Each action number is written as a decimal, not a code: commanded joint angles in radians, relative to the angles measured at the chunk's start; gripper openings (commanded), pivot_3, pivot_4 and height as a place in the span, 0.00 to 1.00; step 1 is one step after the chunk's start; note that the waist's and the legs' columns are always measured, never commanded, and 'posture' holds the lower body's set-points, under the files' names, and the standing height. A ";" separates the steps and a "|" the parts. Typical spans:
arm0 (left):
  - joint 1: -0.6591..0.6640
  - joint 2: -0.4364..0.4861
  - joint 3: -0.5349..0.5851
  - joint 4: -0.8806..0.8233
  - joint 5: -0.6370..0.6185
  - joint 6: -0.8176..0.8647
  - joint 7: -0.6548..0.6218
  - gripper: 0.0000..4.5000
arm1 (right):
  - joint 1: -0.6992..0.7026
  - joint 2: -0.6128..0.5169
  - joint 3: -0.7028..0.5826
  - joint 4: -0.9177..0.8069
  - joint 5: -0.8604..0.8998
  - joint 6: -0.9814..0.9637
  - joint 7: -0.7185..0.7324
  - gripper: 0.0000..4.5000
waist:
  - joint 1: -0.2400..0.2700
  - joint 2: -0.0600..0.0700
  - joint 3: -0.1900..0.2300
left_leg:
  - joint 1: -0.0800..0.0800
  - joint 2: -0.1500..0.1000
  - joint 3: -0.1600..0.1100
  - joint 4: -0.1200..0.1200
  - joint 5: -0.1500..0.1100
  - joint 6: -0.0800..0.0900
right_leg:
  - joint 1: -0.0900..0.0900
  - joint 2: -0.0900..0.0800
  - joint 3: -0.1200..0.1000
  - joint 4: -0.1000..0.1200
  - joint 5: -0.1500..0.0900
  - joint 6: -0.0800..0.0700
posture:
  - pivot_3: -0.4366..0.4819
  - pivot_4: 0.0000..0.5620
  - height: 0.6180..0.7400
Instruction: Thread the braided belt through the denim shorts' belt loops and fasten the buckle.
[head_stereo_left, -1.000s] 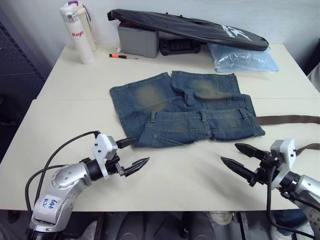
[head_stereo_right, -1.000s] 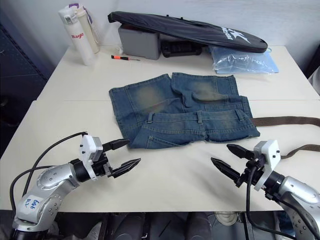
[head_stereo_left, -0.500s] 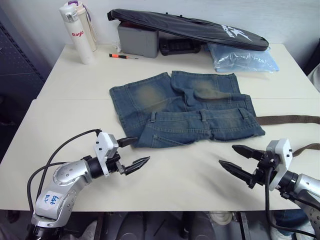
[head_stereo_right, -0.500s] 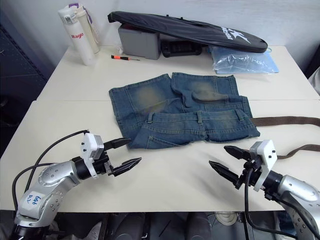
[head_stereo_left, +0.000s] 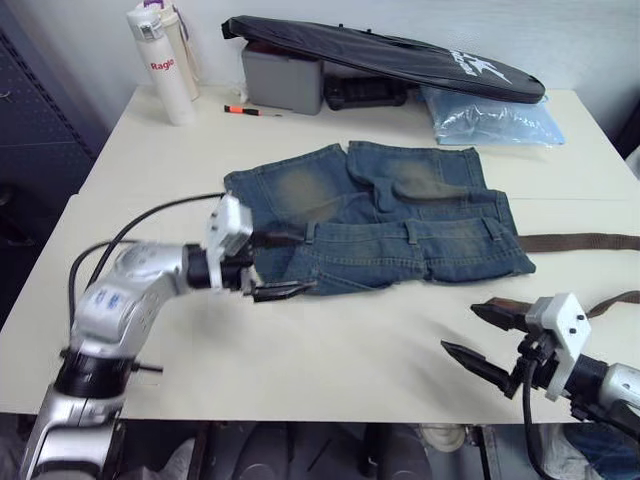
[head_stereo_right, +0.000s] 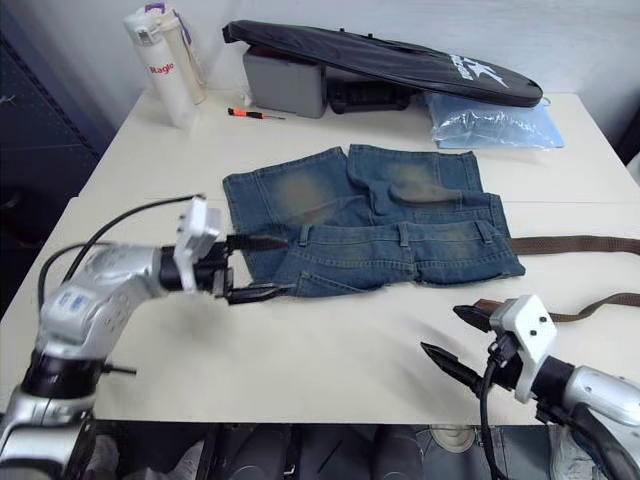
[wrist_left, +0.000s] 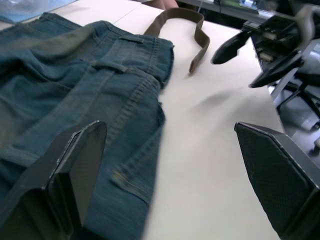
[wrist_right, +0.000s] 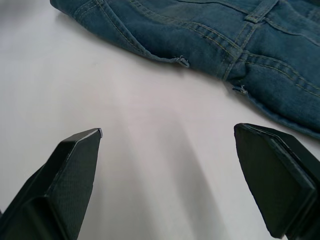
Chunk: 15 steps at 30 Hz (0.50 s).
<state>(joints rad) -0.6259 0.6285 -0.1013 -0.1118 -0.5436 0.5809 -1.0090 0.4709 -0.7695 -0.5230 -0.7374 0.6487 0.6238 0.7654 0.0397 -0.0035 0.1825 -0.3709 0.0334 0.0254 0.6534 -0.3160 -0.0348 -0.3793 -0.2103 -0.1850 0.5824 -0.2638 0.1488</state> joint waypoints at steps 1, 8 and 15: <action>-0.084 -0.029 -0.044 0.057 0.025 -0.028 -0.071 1.00 | 0.039 -0.020 -0.085 -0.082 0.030 0.053 -0.020 1.00 | -0.002 -0.001 0.000 | 0.000 0.000 0.000 -0.001 0.000 0.000 | 0.000 0.000 0.000 -0.001 0.000 0.000 | 0.48 0.27 1.00; -0.111 -0.063 -0.078 0.144 0.093 -0.136 -0.153 1.00 | 0.004 -0.147 -0.255 0.027 -0.016 0.090 0.031 1.00 | -0.016 -0.003 0.002 | 0.001 0.001 0.002 -0.001 -0.001 0.000 | 0.000 0.001 0.002 -0.002 0.000 0.001 | 0.48 0.27 1.00; -0.108 -0.041 -0.034 0.191 0.049 -0.207 -0.320 1.00 | -0.249 -0.417 -0.014 0.468 -0.224 -0.098 0.164 1.00 | -0.018 -0.006 0.005 | 0.000 0.002 0.003 0.004 -0.002 0.002 | 0.000 0.002 0.004 -0.002 0.002 0.001 | 0.48 0.27 1.00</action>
<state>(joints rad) -0.7272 0.5770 -0.1623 0.0742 -0.4750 0.3987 -1.2943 0.2342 -1.1768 -0.5852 -0.3329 0.4728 0.5828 0.8994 0.0222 -0.0094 0.1870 -0.3711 0.0353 0.0286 0.6571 -0.3176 -0.0326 -0.3793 -0.2080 -0.1805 0.5805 -0.2615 0.1498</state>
